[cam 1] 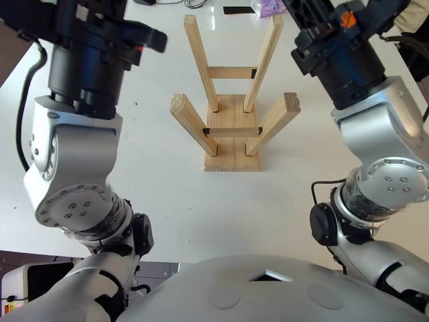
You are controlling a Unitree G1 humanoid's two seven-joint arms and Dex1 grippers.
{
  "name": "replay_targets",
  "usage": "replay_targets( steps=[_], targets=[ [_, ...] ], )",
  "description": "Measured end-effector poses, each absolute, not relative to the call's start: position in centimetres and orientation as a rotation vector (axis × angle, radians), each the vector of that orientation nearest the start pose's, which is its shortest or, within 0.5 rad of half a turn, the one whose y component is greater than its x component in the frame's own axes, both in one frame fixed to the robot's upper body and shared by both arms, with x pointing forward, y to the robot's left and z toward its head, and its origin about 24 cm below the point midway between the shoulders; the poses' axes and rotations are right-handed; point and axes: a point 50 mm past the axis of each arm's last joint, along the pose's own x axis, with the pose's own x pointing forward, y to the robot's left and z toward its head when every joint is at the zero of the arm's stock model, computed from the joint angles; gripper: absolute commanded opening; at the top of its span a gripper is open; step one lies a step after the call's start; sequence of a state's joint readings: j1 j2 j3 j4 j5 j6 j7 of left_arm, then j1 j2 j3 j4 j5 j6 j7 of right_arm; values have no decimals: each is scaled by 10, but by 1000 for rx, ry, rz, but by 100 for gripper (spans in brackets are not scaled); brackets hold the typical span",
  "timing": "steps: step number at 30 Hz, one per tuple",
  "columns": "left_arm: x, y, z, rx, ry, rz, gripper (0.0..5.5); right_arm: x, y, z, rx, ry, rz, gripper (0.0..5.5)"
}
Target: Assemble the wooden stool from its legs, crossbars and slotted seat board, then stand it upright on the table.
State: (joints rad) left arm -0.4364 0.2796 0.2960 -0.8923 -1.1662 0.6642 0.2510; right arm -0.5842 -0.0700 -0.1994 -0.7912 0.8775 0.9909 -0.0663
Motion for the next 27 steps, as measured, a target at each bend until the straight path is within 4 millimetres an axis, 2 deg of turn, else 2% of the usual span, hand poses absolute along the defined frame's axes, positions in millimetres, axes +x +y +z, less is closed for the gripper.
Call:
replay_targets(
  steps=[5, 8, 9, 11, 13, 14, 18, 22, 24, 27],
  targets=[
    [198, 127, 284, -452, -511, -665, 2, 222, -95, 290, 344, -428, 784, 0],
    [200, 127, 290, -444, -521, -674, 2, 222, -96, 292, 319, -430, 781, 0],
    [202, 127, 288, -443, -505, -669, 2, 222, -96, 289, 310, -420, 777, 0],
    [211, 129, 269, -421, -411, -609, 2, 224, -97, 270, 291, -339, 753, 0],
    [222, 133, 224, -364, -214, -507, 2, 228, -101, 228, 247, -172, 683, 0],
    [220, 132, 208, -346, -163, -502, 2, 228, -104, 209, 214, -114, 648, 0],
    [213, 125, 197, -234, -198, -526, 2, 221, -107, 199, 104, -180, 611, 0],
    [214, 126, 194, -234, -201, -525, 2, 223, -106, 197, 97, -181, 606, 0],
    [216, 128, 195, -260, -208, -516, 2, 225, -105, 198, 115, -185, 609, 0],
    [224, 141, 204, -397, -243, -444, 2, 232, -109, 209, 265, -186, 611, 0]
  ],
)
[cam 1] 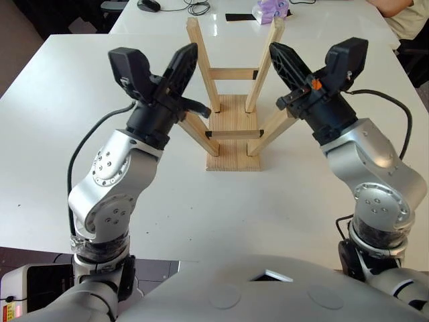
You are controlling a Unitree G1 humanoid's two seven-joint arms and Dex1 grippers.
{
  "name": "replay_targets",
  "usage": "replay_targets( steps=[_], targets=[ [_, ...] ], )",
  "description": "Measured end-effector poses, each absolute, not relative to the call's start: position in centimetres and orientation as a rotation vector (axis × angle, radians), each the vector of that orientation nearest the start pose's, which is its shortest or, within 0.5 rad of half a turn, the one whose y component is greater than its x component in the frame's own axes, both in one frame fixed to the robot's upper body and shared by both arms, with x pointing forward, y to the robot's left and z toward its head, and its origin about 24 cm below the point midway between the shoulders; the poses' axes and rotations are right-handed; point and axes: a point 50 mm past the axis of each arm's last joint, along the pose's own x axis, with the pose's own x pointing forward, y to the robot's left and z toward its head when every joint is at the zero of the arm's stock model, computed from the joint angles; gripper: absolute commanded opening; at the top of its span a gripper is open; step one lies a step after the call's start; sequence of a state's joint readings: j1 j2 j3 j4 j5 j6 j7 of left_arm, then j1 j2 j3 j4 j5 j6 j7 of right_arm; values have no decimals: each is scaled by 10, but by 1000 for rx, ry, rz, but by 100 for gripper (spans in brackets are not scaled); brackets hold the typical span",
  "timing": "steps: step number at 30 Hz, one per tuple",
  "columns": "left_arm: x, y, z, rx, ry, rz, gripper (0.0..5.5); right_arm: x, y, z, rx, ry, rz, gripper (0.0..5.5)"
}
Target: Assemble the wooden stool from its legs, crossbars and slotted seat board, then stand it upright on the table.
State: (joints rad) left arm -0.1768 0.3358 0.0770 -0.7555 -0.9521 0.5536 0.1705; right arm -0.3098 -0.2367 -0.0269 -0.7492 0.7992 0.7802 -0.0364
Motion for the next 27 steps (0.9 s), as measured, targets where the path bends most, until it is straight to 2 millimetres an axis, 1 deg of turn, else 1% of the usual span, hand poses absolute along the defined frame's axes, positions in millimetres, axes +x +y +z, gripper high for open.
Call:
replay_targets(
  steps=[1, 3, 4, 5, 6, 7, 8, 9, 10, 11, 13, 15, 18, 19, 20, 21, 22, 24, 27],
  targets=[
    [225, 145, 209, -433, -259, -432, 2, 235, -112, 214, 305, -195, 607, 0],
    [226, 162, 246, -593, -436, -435, 2, 248, -128, 244, 405, -290, 585, 0],
    [225, 169, 260, -645, -508, -442, 2, 252, -136, 253, 419, -322, 571, 0],
    [224, 181, 276, -704, -590, -450, 2, 257, -148, 263, 425, -356, 551, 0],
    [223, 196, 285, -735, -653, -431, 2, 262, -160, 267, 417, -370, 516, 0],
    [224, 213, 288, -745, -684, -404, 2, 268, -173, 266, 383, -360, 493, 0],
    [227, 228, 285, -740, -683, -366, 2, 273, -183, 261, 346, -335, 465, 0],
    [231, 248, 271, -717, -643, -305, 2, 279, -197, 249, 287, -287, 430, 0],
    [234, 263, 252, -666, -573, -256, 2, 283, -206, 234, 230, -231, 404, 0],
    [235, 271, 234, -619, -500, -234, 2, 285, -212, 220, 196, -183, 395, 0],
    [231, 280, 193, -520, -330, -241, 2, 289, -216, 190, 145, -88, 419, 0],
    [222, 280, 159, -408, -166, -307, 2, 290, -215, 167, 98, -18, 473, 0],
    [199, 269, 112, -283, 101, -487, 2, 290, -207, 138, 40, 67, 598, 0],
    [189, 261, 98, -252, 202, -585, 2, 289, -201, 128, 29, 99, 667, 0],
    [182, 253, 89, -229, 268, -668, 2, 288, -197, 122, 25, 119, 722, 0],
    [170, 236, 79, -196, 363, -831, 2, 287, -190, 111, 7, 150, 824, 0],
    [163, 220, 76, -192, 391, -945, 2, 287, -184, 103, -1, 179, 899, 0],
    [162, 196, 77, -185, 370, -1069, 2, 292, -169, 91, -26, 225, 1042, 0],
    [170, 183, 81, -153, 322, -1104, 2, 299, -158, 91, -36, 228, 1172, 0]
  ],
)
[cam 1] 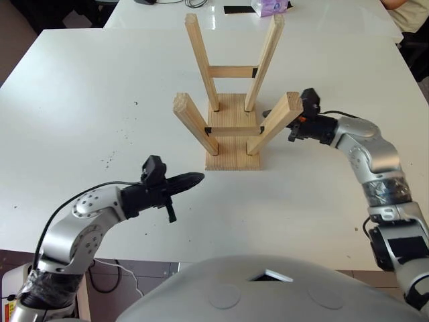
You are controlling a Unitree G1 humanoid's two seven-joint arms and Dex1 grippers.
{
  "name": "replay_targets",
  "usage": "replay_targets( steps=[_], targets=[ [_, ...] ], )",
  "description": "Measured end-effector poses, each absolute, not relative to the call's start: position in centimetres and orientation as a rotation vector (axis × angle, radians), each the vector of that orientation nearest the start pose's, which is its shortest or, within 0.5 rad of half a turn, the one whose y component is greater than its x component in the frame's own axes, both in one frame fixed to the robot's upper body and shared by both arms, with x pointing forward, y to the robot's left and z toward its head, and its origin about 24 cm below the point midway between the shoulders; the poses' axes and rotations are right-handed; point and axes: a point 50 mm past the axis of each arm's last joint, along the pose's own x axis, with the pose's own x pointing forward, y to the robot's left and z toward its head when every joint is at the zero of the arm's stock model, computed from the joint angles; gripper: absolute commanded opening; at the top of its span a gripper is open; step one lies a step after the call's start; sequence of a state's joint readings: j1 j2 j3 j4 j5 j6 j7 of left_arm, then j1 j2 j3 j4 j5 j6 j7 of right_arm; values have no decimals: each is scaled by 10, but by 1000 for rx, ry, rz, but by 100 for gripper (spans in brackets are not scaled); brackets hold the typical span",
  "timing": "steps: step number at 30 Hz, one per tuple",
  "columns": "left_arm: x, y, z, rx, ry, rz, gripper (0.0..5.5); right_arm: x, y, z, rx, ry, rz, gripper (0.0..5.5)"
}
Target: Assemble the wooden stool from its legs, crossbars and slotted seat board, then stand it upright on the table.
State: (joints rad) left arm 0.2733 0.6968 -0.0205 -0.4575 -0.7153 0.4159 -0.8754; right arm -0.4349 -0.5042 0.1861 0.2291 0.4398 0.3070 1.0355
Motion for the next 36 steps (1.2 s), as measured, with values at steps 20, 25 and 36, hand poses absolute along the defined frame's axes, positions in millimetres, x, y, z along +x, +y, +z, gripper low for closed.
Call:
replay_targets(
  steps=[20, 25, 36],
  targets=[
    [235, 189, 49, 131, 237, -895, 2, 233, -97, 49, 49, 408, 1632, 0],
    [240, 202, 48, 159, 238, -816, 2, 204, -75, 44, 136, 386, 1519, 0],
    [203, 217, 55, 68, 243, -724, 2, 283, -226, 63, -167, 399, 905, 0]
  ],
)
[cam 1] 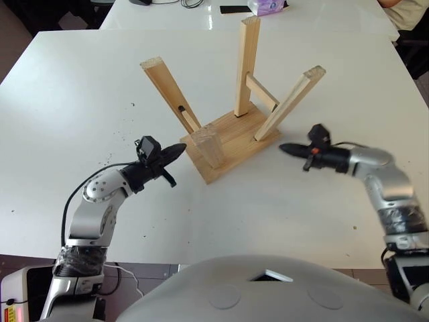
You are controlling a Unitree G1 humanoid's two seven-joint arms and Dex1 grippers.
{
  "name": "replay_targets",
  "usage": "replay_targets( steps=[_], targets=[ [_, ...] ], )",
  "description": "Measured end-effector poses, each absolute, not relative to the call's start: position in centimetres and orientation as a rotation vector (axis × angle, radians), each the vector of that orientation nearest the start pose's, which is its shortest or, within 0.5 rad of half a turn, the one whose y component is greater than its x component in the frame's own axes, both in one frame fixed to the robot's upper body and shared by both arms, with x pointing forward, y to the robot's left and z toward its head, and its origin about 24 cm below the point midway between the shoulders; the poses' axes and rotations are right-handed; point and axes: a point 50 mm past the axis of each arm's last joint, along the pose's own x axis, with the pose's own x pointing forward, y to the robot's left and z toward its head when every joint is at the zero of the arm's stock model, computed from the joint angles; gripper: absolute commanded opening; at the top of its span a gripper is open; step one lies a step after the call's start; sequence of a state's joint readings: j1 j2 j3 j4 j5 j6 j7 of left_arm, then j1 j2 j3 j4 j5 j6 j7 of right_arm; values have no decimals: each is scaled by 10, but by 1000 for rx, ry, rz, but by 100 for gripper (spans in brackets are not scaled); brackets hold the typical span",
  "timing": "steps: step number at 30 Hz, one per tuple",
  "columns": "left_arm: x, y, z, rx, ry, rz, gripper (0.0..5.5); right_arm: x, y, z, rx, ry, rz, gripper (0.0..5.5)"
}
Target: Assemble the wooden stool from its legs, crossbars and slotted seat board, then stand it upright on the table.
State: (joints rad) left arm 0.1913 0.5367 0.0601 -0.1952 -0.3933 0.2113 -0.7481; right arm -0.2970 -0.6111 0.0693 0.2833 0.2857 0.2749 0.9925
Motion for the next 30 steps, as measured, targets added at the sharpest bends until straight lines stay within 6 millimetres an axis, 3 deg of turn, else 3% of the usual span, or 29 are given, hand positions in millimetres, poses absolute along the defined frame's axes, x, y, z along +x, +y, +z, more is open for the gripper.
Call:
replay_targets(
  steps=[4, 8, 12, 18, 26, 30],
  targets=[
    [198, 214, 55, 51, 263, -738, 2, 324, -228, 77, -215, 324, 841, 0],
    [196, 198, 54, 31, 277, -833, 2, 327, -213, 72, -157, 334, 988, 0],
    [207, 180, 55, 35, 249, -883, 2, 315, -199, 66, -133, 380, 1182, 0],
    [215, 183, 45, 73, 277, -863, 2, 286, -185, 57, -20, 412, 1329, 0],
    [208, 183, 41, 72, 279, -860, 2, 225, -161, 46, 70, 429, 1346, 0],
    [199, 180, 38, 51, 283, -853, 2, 205, -164, 35, 108, 476, 1276, 0]
  ],
)
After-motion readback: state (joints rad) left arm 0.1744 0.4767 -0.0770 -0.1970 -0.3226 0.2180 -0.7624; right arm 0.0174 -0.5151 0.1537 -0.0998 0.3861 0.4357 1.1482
